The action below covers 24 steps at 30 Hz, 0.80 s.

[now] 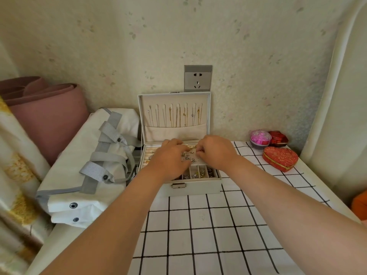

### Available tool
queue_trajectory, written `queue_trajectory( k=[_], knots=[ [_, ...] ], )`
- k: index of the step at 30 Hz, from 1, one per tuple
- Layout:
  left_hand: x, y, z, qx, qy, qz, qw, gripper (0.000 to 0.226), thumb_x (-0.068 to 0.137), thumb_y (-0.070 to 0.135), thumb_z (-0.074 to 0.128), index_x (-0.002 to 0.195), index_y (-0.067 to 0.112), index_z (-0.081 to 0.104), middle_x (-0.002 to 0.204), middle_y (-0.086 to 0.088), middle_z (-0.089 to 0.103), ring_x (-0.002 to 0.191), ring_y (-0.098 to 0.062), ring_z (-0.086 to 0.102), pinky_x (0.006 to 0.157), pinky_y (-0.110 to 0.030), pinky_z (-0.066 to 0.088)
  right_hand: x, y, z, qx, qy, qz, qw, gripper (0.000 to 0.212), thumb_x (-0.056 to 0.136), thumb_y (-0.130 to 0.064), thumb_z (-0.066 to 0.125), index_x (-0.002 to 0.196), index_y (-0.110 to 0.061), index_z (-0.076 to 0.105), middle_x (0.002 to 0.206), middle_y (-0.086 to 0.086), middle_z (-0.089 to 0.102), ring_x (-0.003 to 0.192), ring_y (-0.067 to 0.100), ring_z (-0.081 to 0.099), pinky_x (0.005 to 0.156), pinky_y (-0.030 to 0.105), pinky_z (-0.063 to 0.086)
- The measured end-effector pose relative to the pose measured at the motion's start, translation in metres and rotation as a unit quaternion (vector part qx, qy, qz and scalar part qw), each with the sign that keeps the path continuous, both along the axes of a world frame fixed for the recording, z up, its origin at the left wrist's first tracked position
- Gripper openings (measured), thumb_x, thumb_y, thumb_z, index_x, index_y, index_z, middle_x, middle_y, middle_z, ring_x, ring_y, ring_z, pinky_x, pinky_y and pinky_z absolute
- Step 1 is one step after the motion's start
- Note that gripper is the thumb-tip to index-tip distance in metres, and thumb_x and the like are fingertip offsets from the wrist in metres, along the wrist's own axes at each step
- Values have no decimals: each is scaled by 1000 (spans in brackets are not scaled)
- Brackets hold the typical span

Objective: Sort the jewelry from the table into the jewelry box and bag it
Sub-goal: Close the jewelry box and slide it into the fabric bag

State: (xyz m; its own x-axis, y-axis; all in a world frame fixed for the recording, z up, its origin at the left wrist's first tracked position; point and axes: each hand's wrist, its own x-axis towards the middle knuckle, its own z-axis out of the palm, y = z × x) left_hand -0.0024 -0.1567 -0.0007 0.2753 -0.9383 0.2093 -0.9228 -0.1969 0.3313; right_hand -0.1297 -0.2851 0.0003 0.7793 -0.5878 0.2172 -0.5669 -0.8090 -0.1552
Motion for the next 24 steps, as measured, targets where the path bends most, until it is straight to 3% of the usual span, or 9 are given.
queue_trajectory(
  k=[3,8,11,14,16,19,21,24],
  knots=[
    [19,7,12,-35,29,30,998,46,93,39,62,136,26,55,145,2,42,137,-17,27,113,-35,25,-3,-3,3,42,-51,-8,998,17,94,-39,62,100,-28,72,94,-13,62,87,12,62,76,32,53],
    [63,16,18,-98,90,111,985,41,94,35,61,133,25,56,143,-2,46,137,-22,34,114,-43,29,-2,-21,16,64,-157,-51,984,31,98,-35,55,124,-21,65,117,-3,65,102,17,63,86,35,52],
    [81,15,21,-148,74,150,975,42,94,29,59,135,20,54,136,-7,50,129,-25,44,110,-42,37,5,-29,19,74,-222,-62,970,40,98,-31,56,135,-17,54,134,6,52,110,23,60,92,37,51],
    [87,7,28,-234,75,185,952,43,96,27,56,137,14,50,134,-9,47,125,-25,45,108,-37,38,11,-34,18,94,-285,-68,951,56,96,-25,59,145,-13,37,144,10,38,123,25,51,96,31,41],
    [86,-4,33,-260,108,201,939,52,97,26,54,144,10,40,142,-10,40,132,-23,39,109,-30,30,15,-39,16,137,-318,-55,936,75,93,-20,63,154,-15,20,152,11,30,135,25,39,106,30,33],
    [83,-21,36,-253,203,159,932,62,96,29,50,151,12,26,148,-2,35,136,-17,35,112,-24,22,21,-44,16,224,-345,-39,910,96,92,-12,65,158,-27,-4,161,7,20,147,23,26,121,43,26],
    [83,-30,37,-259,275,144,915,58,96,28,47,150,16,27,140,10,40,128,-9,40,111,-26,29,23,-45,19,265,-345,-19,900,98,94,-8,62,157,-31,-10,161,3,27,143,16,33,119,42,31],
    [88,-33,42,-280,333,169,884,58,98,25,46,152,21,26,145,2,47,128,-16,48,110,-34,38,26,-49,24,292,-344,-2,893,98,95,-6,60,156,-36,-11,156,2,38,137,15,44,115,42,39]
  ],
)
